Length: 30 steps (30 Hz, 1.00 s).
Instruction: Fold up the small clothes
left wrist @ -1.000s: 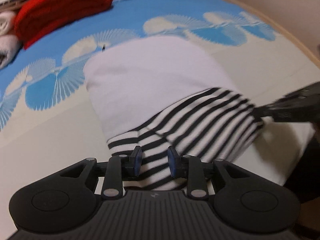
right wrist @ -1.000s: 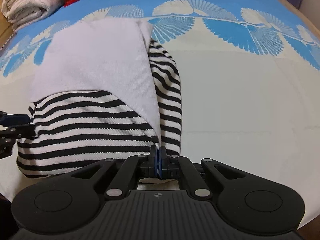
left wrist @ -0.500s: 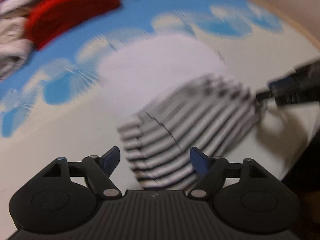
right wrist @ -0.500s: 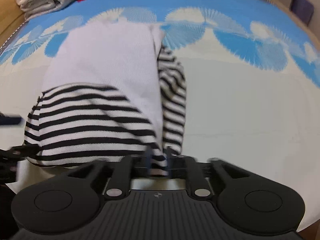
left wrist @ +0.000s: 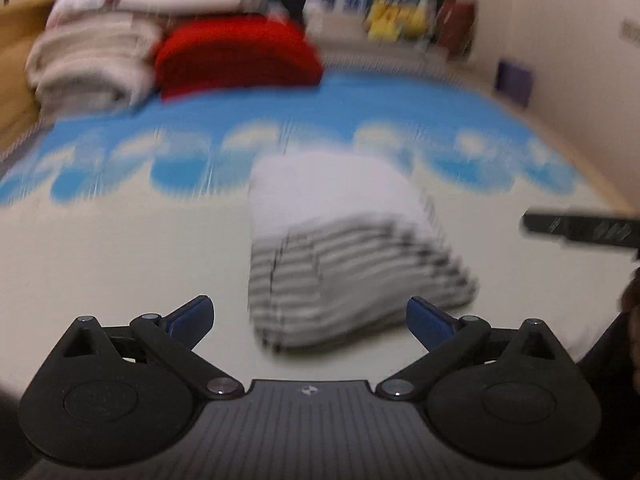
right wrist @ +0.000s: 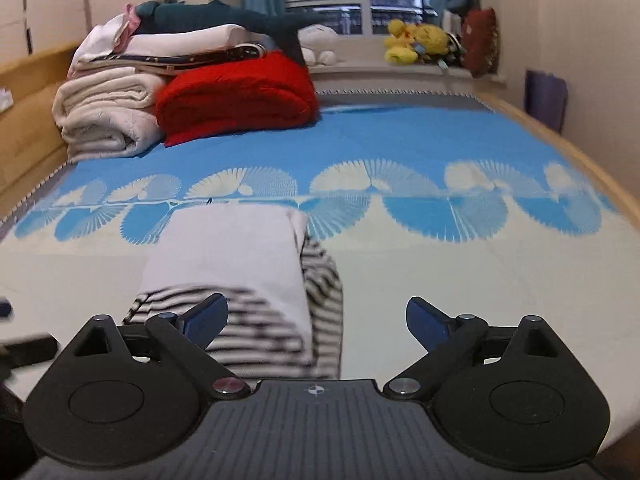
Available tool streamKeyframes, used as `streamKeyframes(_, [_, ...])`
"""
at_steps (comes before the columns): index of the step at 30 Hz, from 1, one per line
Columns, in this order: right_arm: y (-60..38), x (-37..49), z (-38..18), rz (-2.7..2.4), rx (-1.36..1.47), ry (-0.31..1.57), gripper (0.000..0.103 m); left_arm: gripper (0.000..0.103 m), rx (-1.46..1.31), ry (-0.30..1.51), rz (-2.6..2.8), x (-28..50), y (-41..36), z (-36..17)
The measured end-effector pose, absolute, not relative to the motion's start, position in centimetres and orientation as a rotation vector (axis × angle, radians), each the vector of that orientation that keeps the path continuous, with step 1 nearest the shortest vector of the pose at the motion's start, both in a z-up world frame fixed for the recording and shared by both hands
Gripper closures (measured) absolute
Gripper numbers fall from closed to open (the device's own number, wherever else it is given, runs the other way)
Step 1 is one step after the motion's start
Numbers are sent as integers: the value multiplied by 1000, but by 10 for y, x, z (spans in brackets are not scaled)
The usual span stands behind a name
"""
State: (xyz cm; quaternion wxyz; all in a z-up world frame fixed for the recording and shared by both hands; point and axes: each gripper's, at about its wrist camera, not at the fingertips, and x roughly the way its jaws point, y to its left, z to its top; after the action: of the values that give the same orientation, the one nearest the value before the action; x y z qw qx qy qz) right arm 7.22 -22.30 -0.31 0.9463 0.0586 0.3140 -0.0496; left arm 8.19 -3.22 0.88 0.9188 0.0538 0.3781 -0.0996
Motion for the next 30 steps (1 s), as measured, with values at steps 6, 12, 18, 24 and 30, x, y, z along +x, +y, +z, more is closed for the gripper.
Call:
streamKeyframes(6, [-205, 63, -13, -98, 58, 647, 7, 1, 173, 773, -176, 92, -50, -1])
streamKeyframes(12, [-197, 66, -19, -79, 21, 674, 7, 1, 131, 821, -141, 104, -49, -15])
streamKeyframes(18, [-187, 69, -27, -57, -17, 707, 7, 1, 52, 852, -107, 112, -37, -17])
streamKeyframes(24, [-178, 75, -31, -30, -29, 719, 7, 1, -2, 884, -73, 120, -27, -19])
streamKeyframes(30, [-177, 83, -34, -33, -20, 739, 7, 1, 0, 893, -75, 122, -28, -21])
